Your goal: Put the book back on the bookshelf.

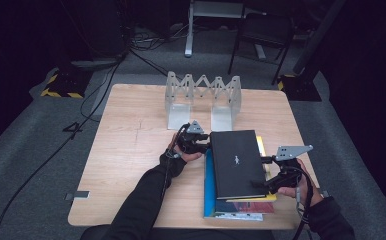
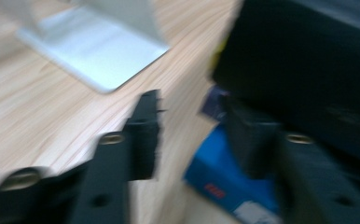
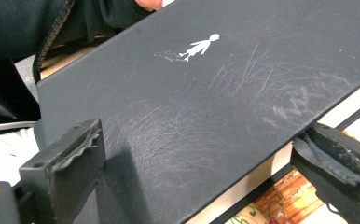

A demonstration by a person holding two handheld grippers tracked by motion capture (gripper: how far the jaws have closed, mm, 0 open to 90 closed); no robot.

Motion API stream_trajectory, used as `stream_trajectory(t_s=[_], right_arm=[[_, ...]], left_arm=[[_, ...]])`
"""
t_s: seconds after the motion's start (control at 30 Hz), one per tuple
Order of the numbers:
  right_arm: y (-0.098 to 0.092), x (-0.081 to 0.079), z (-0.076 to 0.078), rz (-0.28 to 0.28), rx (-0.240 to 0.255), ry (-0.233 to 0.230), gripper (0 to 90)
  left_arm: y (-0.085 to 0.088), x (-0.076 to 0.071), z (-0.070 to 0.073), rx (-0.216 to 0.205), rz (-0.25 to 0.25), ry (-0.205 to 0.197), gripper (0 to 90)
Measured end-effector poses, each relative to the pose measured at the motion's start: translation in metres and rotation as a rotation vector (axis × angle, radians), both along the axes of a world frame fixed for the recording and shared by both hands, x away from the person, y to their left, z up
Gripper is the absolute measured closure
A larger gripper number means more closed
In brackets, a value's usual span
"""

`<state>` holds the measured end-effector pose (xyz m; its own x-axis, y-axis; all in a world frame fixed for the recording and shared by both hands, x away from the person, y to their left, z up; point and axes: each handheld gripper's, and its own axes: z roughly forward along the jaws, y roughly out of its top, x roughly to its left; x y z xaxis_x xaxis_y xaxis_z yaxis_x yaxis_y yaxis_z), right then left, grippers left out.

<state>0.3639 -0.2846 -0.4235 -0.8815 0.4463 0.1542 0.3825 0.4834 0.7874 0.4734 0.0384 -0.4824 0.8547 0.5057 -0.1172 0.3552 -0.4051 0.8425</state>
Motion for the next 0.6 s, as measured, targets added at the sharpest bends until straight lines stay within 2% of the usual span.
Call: stream_trajectory(t_s=[0.03, 0.1, 0.13, 0.2, 0.27, 0.3, 0.33, 0.4, 0.43, 0.47, 0.57, 0.6], right_arm=[[0.0, 0.0, 0.0, 0.0, 0.0, 0.0, 3.5], [0.001, -0.002, 0.001, 0.005, -0.002, -0.029, 3.6], [0.003, -0.003, 0.002, 0.002, -0.001, -0.054, 4.0], [0.006, -0.005, 0.006, -0.008, -0.007, -0.09, 5.9], [0.008, -0.006, 0.009, -0.025, 0.0, -0.131, 11.1], [0.008, -0.006, 0.009, -0.025, 0.0, -0.131, 11.1], [0.008, -0.005, 0.01, -0.037, 0.012, -0.144, 14.2], [0.008, -0.002, 0.011, -0.047, 0.026, -0.164, 16.4], [0.008, -0.002, 0.012, -0.051, 0.037, -0.169, 18.3], [0.008, -0.002, 0.012, -0.051, 0.037, -0.169, 18.3], [0.01, 0.003, 0.02, -0.081, 0.035, -0.23, 21.3], [0.01, 0.003, 0.02, -0.081, 0.035, -0.23, 21.3]], left_arm=[[0.001, -0.001, 0.003, -0.014, -0.016, -0.015, 62.7], [0.005, -0.002, 0.012, -0.045, -0.042, -0.032, 71.9], [0.006, -0.002, 0.017, -0.047, -0.049, -0.04, 74.6], [0.01, -0.003, 0.028, -0.077, -0.058, -0.045, 79.8], [0.013, -0.002, 0.04, -0.086, -0.055, -0.056, 82.9], [0.013, -0.002, 0.04, -0.086, -0.055, -0.056, 84.7], [0.014, -0.002, 0.047, -0.097, -0.052, -0.054, 84.7], [0.015, 0.0, 0.056, -0.098, -0.059, -0.055, 84.8], [0.012, 0.001, 0.063, -0.071, -0.061, -0.072, 84.8], [0.012, 0.001, 0.063, -0.071, -0.061, -0.072, 84.8], [0.008, 0.002, 0.078, -0.047, -0.044, -0.092, 84.8], [0.008, 0.002, 0.078, -0.047, -0.044, -0.092, 84.9]])
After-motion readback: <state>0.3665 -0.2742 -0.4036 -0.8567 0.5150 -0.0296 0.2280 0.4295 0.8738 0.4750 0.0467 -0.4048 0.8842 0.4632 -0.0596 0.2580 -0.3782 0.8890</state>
